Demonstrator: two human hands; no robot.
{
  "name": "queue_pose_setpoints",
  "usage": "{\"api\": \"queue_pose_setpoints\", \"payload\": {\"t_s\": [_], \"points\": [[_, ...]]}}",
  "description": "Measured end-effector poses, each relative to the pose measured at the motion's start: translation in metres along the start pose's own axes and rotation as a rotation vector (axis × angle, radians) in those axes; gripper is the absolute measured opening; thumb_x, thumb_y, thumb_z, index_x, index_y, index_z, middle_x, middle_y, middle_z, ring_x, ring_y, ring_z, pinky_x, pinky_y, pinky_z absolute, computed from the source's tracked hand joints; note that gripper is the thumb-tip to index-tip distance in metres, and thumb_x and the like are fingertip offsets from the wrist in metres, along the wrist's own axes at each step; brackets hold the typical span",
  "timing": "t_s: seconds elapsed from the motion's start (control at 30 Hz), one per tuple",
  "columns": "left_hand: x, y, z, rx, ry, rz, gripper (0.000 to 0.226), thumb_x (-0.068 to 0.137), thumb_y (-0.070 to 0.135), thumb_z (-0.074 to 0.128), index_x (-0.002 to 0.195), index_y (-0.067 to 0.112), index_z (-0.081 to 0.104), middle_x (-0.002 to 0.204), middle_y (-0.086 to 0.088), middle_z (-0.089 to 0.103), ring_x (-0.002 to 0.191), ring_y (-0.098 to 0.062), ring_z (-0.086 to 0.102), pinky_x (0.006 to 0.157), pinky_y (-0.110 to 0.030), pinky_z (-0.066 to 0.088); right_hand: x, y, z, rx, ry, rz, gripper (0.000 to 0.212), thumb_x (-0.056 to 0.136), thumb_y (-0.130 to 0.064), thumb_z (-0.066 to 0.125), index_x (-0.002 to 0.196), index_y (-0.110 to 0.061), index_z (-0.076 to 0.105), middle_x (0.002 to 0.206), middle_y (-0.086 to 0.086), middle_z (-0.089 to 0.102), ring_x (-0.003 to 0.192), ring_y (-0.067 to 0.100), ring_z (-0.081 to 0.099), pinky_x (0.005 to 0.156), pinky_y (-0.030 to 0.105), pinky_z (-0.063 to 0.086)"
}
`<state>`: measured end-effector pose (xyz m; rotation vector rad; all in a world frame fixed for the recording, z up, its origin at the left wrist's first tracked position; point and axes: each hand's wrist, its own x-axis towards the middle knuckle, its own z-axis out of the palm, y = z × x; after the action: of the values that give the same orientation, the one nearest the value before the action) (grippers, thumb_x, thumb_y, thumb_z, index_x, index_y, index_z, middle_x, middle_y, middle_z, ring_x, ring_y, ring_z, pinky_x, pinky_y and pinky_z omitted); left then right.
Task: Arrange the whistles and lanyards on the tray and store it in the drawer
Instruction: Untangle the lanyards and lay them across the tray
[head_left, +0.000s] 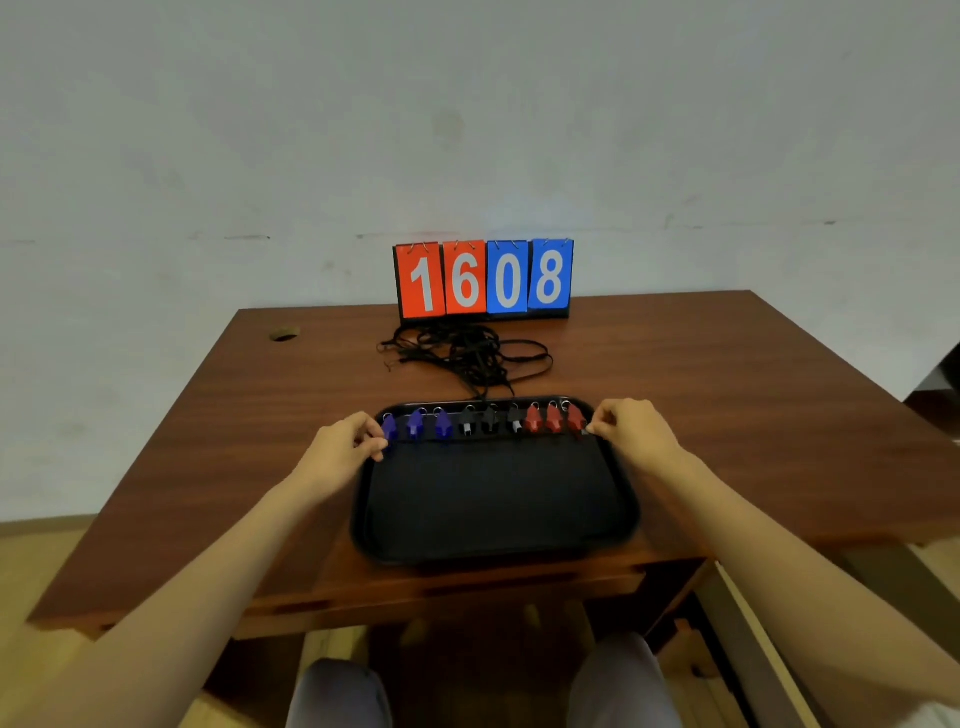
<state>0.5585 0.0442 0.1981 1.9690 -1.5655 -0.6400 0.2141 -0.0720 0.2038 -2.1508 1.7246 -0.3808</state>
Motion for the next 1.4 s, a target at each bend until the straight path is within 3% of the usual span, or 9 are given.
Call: {"api": "queue_pose_setpoints", "payload": {"t_s": [0.1,0.2,0.33,0.43,0.6,0.73,0.87,1.07,1.4], "points": [[-0.006,-0.008,0.007,0.063,-0.037,0.002,0.007,0.090,0.023,0.061,0.086,0.018,0.065,0.082,0.002,0.068,0.080,-0.011,0.058,0.066,-0.020,0.041,-0.006,0.006,0.009,-0.028,-0.021,0.040,0.016,0.090,-0.020,0.062,0.081,-0.007,0.066,0.087,0.007,0.064,0.083,0.026,0.063,0.072,0.037,0.051],[-0.009,-0.015,0.015,0.104,-0.066,0.019,0.008,0.089,0.022,0.062,0.085,0.022,0.068,0.091,0.005,0.068,0.089,-0.011,0.057,0.079,-0.026,0.043,-0.009,0.011,0.014,-0.030,-0.044,0.086,0.015,0.091,-0.020,0.062,0.085,-0.007,0.067,0.087,0.008,0.067,0.081,0.024,0.064,0.067,0.034,0.050],[-0.011,-0.023,0.029,0.151,-0.076,0.033,0.010,0.090,0.019,0.060,0.093,0.021,0.069,0.103,0.003,0.068,0.102,-0.014,0.058,0.093,-0.034,0.046,-0.013,0.018,0.020,-0.057,-0.096,0.103,0.016,0.090,-0.021,0.062,0.087,-0.007,0.067,0.085,0.006,0.067,0.079,0.023,0.065,0.064,0.033,0.049],[-0.010,-0.028,0.037,0.235,-0.061,0.063,0.014,0.091,0.020,0.059,0.100,0.022,0.070,0.110,0.003,0.067,0.110,-0.019,0.056,0.099,-0.038,0.043,-0.017,0.024,0.023,-0.130,-0.101,0.066,0.015,0.091,-0.022,0.061,0.092,-0.008,0.066,0.095,0.008,0.064,0.086,0.025,0.062,0.071,0.035,0.052],[-0.012,-0.030,0.049,0.454,0.012,0.090,0.018,0.093,0.028,0.055,0.105,0.033,0.067,0.115,0.009,0.063,0.116,-0.018,0.047,0.094,-0.037,0.027,-0.023,0.034,0.026,-0.361,-0.109,-0.069,0.017,0.092,-0.026,0.057,0.105,-0.016,0.063,0.113,0.007,0.051,0.116,0.030,0.042,0.093,0.040,0.040],[-0.014,-0.031,0.054,0.546,0.028,0.086,0.027,0.092,0.034,0.055,0.119,0.034,0.060,0.127,0.009,0.054,0.125,-0.016,0.038,0.098,-0.039,0.019,-0.029,0.036,0.029,-0.325,-0.020,-0.133,0.038,0.085,-0.034,0.065,0.121,-0.025,0.057,0.131,0.003,0.044,0.133,0.029,0.022,0.110,0.044,0.021],[-0.018,-0.030,0.057,0.545,0.055,0.119,0.025,0.093,0.033,0.053,0.116,0.032,0.062,0.125,0.009,0.056,0.124,-0.016,0.039,0.096,-0.037,0.016,-0.033,0.032,0.036,-0.394,0.013,-0.259,0.031,0.089,-0.033,0.060,0.120,-0.028,0.062,0.129,-0.003,0.049,0.133,0.024,0.026,0.111,0.041,0.016],[-0.023,-0.032,0.059,0.499,0.155,0.114,0.019,0.095,0.024,0.052,0.104,0.028,0.068,0.117,0.010,0.062,0.115,-0.015,0.047,0.093,-0.035,0.020,-0.034,0.035,0.047,-0.373,-0.001,-0.237,0.024,0.096,-0.021,0.050,0.115,-0.024,0.063,0.126,-0.004,0.056,0.129,0.021,0.034,0.109,0.039,0.020],[-0.020,-0.033,0.058,0.529,0.078,0.154,0.028,0.095,0.025,0.052,0.121,0.025,0.061,0.124,0.005,0.059,0.121,-0.017,0.045,0.098,-0.035,0.020,-0.035,0.033,0.048,-0.311,-0.043,-0.184,0.029,0.094,-0.017,0.050,0.122,-0.022,0.057,0.133,-0.001,0.050,0.137,0.022,0.026,0.116,0.053,0.010]]}}
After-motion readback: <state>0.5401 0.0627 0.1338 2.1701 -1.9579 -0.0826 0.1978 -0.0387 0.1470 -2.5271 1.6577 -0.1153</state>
